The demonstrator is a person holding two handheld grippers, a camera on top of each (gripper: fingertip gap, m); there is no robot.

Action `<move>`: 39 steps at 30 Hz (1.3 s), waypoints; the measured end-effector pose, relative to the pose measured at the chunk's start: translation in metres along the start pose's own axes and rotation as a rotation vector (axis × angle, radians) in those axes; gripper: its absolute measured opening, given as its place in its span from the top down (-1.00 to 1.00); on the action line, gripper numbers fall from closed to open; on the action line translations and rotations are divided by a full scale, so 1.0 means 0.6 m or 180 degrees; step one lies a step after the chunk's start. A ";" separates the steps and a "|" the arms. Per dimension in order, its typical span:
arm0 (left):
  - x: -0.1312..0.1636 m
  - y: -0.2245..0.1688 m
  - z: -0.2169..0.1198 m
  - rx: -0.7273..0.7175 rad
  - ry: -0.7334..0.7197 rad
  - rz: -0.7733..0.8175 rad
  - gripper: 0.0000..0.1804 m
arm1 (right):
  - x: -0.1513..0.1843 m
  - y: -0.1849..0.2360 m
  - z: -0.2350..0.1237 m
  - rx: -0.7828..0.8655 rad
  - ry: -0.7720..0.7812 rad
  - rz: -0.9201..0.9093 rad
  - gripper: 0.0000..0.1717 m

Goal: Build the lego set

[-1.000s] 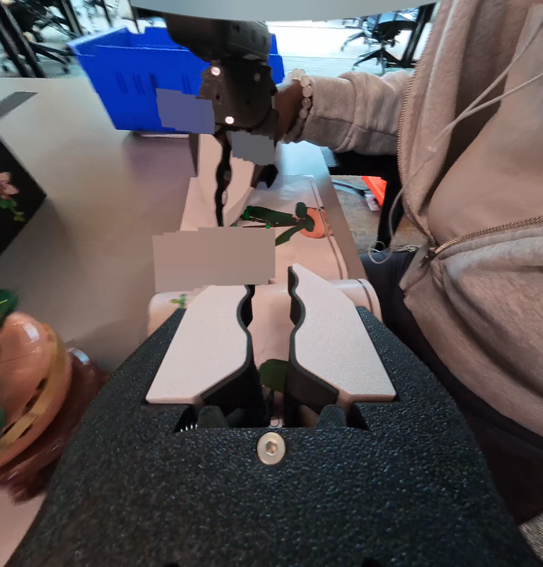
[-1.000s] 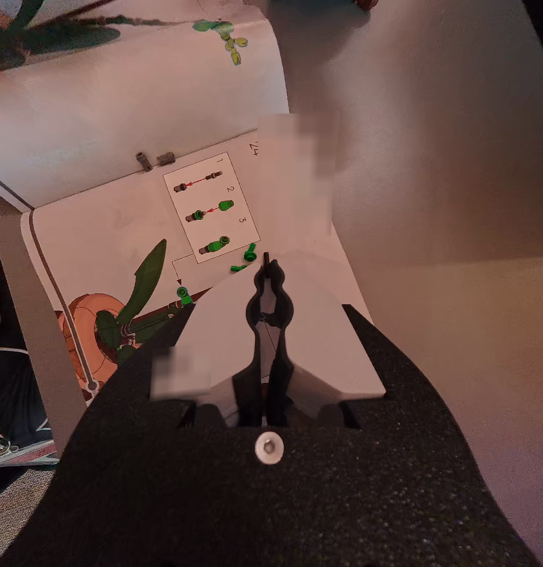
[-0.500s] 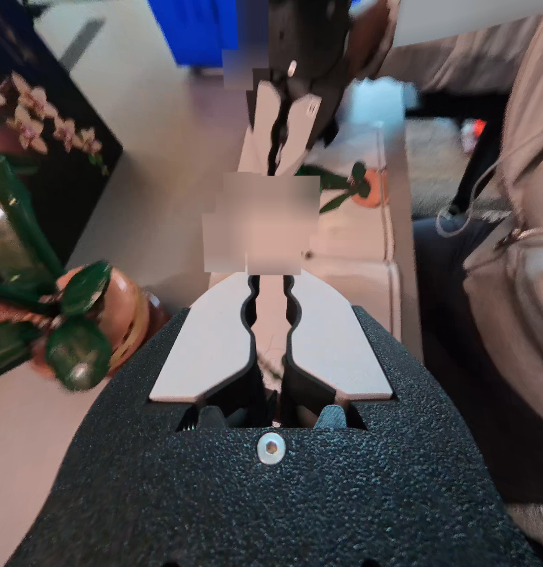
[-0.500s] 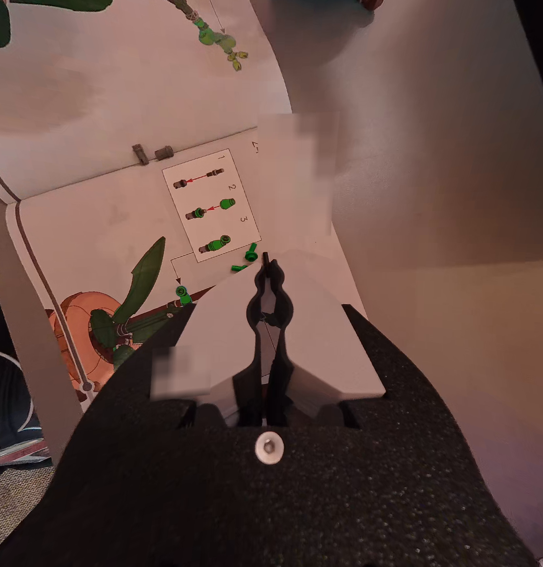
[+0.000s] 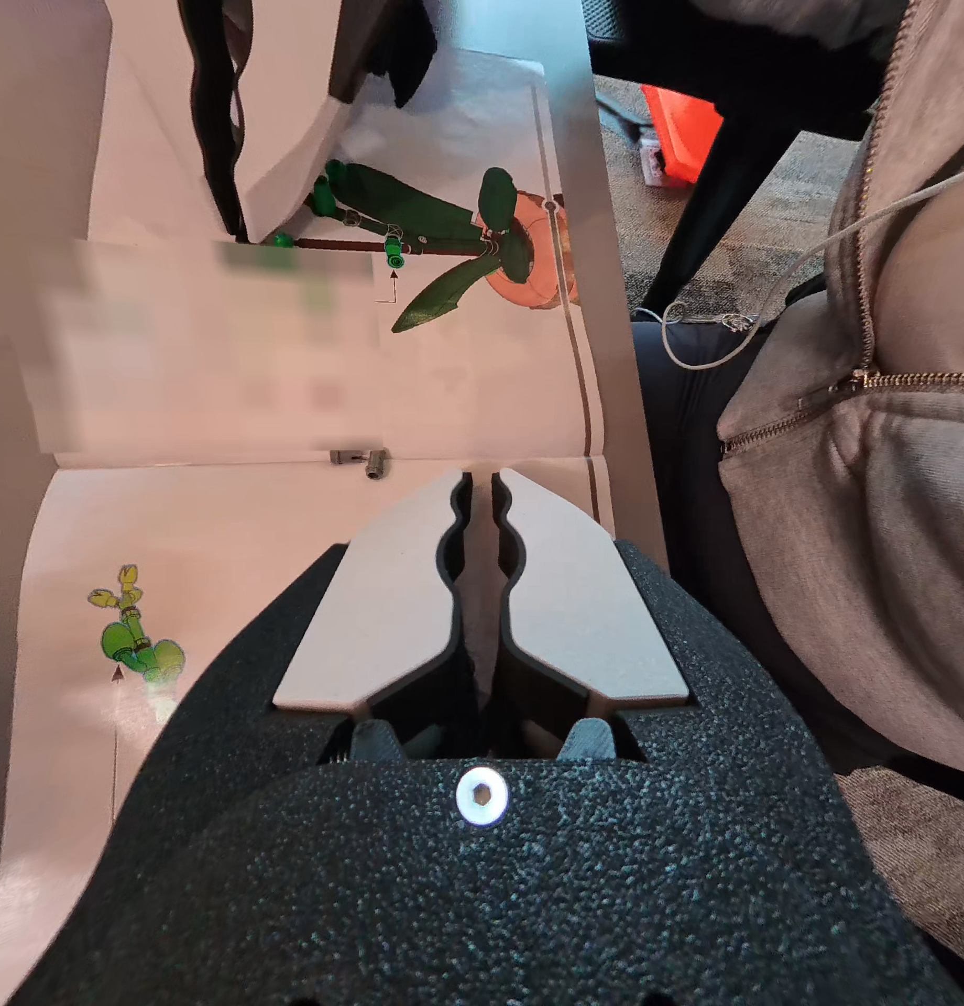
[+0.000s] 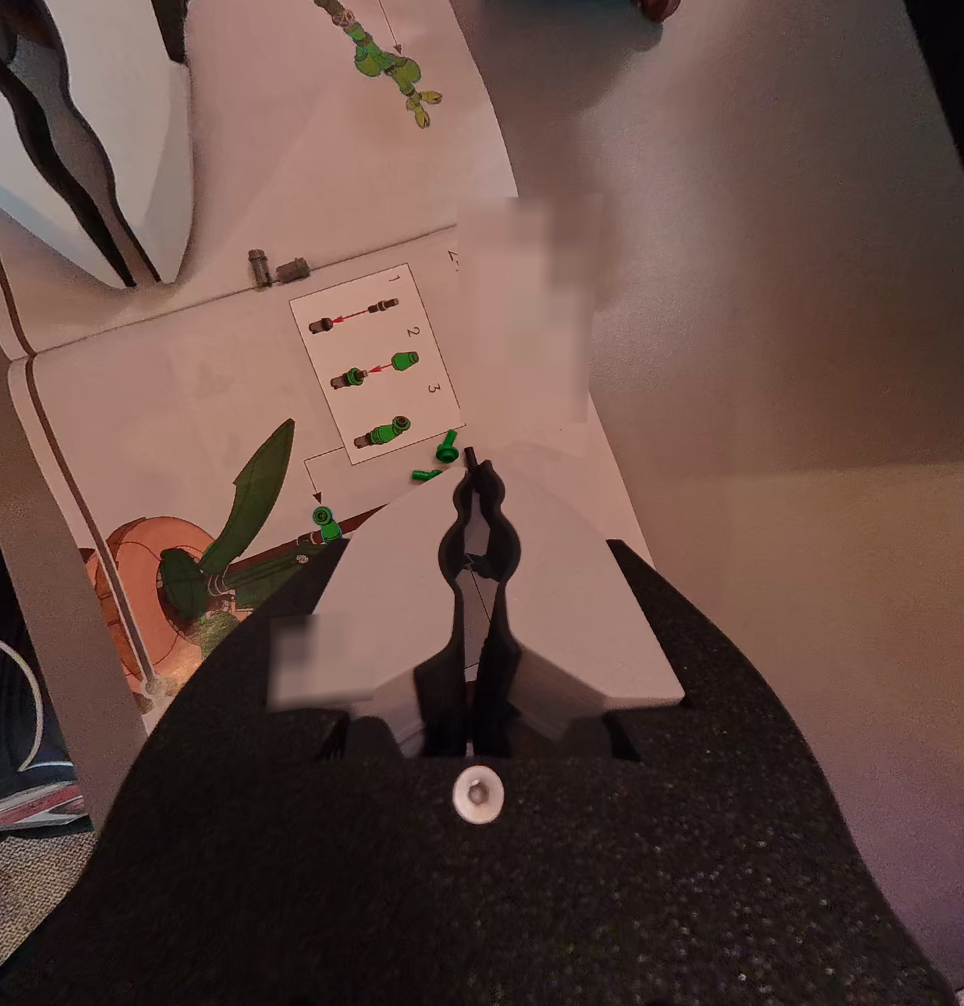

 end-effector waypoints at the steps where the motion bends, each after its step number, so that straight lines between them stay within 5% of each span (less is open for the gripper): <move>1: 0.000 -0.001 0.000 0.0015 -0.0009 0.0018 0.92 | 0.000 0.000 0.000 0.0000 -0.0003 0.0001 0.98; 6: -0.007 -0.011 -0.018 0.0120 -0.0151 0.0105 0.85 | 0.000 -0.001 -0.001 -0.0020 -0.0031 0.0008 0.98; 14: -0.050 0.027 -0.074 -0.0325 -0.1222 -0.0196 0.82 | -0.021 -0.010 -0.028 0.0111 -0.0282 -0.0094 1.00; 26: -0.053 0.038 -0.068 -0.0599 -0.1139 -0.0189 0.83 | -0.005 -0.017 -0.026 0.0068 -0.0114 -0.0684 0.85; 34: -0.061 0.029 -0.074 -0.0586 -0.1164 -0.0065 0.84 | -0.009 -0.012 0.003 -0.0797 0.0663 -0.1008 0.90; 39: -0.057 0.031 -0.078 -0.0586 -0.1217 -0.0096 0.84 | -0.012 -0.013 0.009 -0.0874 0.0600 -0.0957 0.98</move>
Point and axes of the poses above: each gripper's, where its closed fingertips meet, z out along the fingers, x out of its underside, y = z × x across the jaws, the point moved 3 cm from there along -z, back along the fingers, and after that the axes turned 11 degrees about x, right-handed, at the moved point
